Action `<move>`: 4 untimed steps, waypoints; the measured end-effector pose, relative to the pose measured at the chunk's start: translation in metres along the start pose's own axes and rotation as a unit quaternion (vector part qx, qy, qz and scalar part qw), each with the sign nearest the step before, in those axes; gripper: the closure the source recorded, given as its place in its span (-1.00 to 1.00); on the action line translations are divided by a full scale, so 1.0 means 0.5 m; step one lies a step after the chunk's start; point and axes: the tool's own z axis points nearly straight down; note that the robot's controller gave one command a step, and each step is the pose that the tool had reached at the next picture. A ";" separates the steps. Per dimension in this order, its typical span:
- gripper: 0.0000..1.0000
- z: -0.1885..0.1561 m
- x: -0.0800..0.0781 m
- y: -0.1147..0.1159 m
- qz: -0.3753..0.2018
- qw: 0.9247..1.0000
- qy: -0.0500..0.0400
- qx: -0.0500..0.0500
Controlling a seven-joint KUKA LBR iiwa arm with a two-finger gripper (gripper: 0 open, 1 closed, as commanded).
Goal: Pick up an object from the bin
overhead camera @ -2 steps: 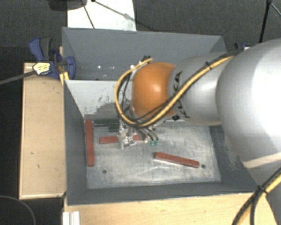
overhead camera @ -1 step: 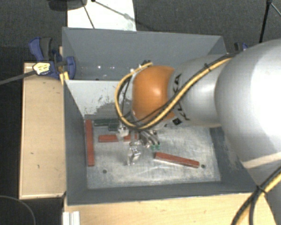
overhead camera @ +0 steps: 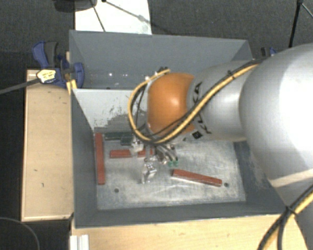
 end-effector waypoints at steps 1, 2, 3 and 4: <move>1.00 -0.006 -0.067 0.075 0.144 0.989 -0.012 -0.001; 1.00 -0.006 -0.067 0.075 0.144 0.990 -0.012 -0.001; 1.00 -0.307 -0.057 0.104 0.131 0.991 -0.011 -0.002; 1.00 -0.306 -0.056 0.103 0.130 0.991 -0.010 -0.001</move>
Offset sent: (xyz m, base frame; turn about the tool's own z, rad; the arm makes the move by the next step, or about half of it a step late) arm 0.0000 0.0000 0.0000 0.0000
